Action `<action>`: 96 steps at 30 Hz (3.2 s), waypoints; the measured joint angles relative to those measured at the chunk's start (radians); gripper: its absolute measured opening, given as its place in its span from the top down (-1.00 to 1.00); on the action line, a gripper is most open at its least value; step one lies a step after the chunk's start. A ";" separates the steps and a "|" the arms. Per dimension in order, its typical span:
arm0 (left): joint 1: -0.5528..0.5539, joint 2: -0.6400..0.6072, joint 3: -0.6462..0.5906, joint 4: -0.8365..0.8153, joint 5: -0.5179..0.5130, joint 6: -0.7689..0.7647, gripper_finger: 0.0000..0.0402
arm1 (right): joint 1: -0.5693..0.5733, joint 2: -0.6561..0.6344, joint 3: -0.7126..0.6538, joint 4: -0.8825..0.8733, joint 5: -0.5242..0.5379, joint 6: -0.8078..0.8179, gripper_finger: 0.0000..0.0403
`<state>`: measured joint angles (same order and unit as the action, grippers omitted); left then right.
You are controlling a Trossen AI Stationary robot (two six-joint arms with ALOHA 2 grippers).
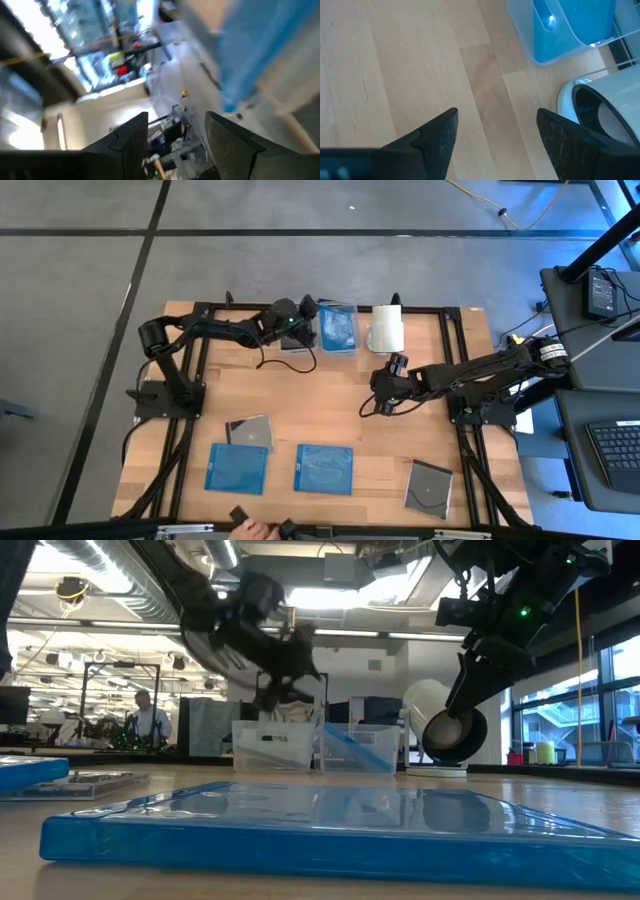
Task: Pick & place jewel cases by type
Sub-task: Put the right blue CD Case into the right transparent bin
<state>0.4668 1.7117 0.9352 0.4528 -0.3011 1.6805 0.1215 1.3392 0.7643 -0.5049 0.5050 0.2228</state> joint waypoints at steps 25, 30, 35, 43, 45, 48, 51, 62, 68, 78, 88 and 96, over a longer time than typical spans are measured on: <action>-0.540 -0.309 0.001 -0.402 -0.376 -1.332 0.05 | 0.060 0.079 0.001 0.438 -0.443 -0.377 -0.36; -0.624 -0.307 0.000 -0.467 -0.332 -1.510 0.06 | 0.109 0.197 0.023 0.567 -0.629 -0.498 -0.36; -0.690 -0.310 0.000 -0.449 -0.445 -1.590 0.05 | 0.117 0.329 0.124 0.596 -0.780 -0.564 -0.36; -0.753 -0.310 0.000 -0.458 -0.536 -1.590 0.08 | 0.117 0.566 0.321 0.469 -0.905 -0.681 -0.36; -0.763 -0.310 0.000 -0.458 -0.536 -1.590 0.08 | 0.117 0.609 0.371 0.409 -0.908 -0.716 -0.36; -0.770 -0.310 0.000 -0.458 -0.536 -1.590 0.07 | 0.117 0.662 0.436 0.329 -0.910 -0.764 -0.36; -0.774 -0.310 0.000 -0.458 -0.536 -1.590 0.07 | 0.117 0.700 0.478 0.275 -0.912 -0.788 -0.36; -0.774 -0.310 0.000 -0.488 -0.536 -1.589 0.08 | 0.081 0.721 0.511 0.186 -0.726 -0.530 -0.36; -0.773 -0.310 0.000 -0.550 -0.546 -1.589 0.11 | 0.042 0.720 0.511 0.125 -0.542 -0.412 -0.36; -0.775 -0.310 0.001 -0.657 -0.397 -1.642 0.13 | -0.023 0.712 0.512 0.006 -0.392 -0.038 -0.36; -0.775 -0.310 0.001 -0.786 -0.218 -1.773 0.18 | 0.000 0.711 0.514 -0.086 -0.251 0.346 -0.36; -0.775 -0.270 -0.014 -0.785 -0.166 -1.826 0.19 | 0.055 0.713 0.509 -0.058 -0.209 0.565 -0.36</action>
<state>-0.3078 1.4413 0.9207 -0.3324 -0.4675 -0.1453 0.1761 2.0525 1.2732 -0.5632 0.2959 0.7877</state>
